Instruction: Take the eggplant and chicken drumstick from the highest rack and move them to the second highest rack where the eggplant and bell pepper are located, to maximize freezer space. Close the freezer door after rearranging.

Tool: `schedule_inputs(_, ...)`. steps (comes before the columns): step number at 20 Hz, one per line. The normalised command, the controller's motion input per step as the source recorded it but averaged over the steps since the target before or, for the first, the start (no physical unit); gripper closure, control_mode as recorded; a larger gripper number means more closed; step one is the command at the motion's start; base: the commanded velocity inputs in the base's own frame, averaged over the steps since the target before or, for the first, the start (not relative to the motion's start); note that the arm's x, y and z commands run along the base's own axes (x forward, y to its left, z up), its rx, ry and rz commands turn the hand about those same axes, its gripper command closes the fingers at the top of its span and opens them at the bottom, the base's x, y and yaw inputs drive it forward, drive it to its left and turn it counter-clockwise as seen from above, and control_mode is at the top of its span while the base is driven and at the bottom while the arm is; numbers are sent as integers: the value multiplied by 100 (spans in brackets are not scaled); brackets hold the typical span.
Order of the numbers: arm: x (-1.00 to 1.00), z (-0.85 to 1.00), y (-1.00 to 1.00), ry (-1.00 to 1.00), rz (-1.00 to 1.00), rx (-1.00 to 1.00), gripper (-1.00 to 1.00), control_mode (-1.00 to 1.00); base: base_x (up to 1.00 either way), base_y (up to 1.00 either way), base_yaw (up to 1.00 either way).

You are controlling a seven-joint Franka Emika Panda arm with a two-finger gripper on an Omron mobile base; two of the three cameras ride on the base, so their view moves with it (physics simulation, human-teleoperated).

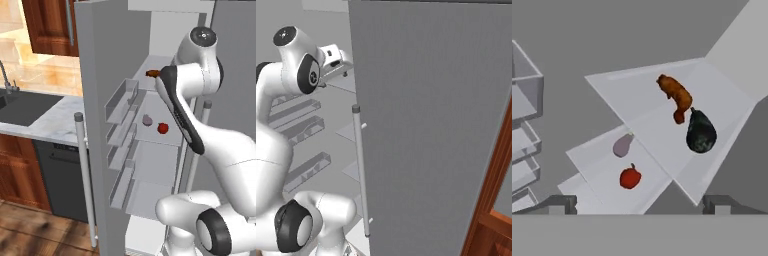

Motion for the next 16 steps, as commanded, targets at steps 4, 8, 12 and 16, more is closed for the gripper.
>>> schedule_inputs(4, 75, -3, -20, 6, 0, 0, -100, -100, 0, 0, 0)
schedule_inputs(8, 75, -9, -2, 10, 0, 0, -100, -100, 0, 0, 0)
schedule_inputs(12, 71, -14, -4, 2, 0, 0, -100, -100, 0, 0, 0)
schedule_inputs(16, 67, -16, -3, 0, 0, -1, -100, -100, 0, 0, 0)
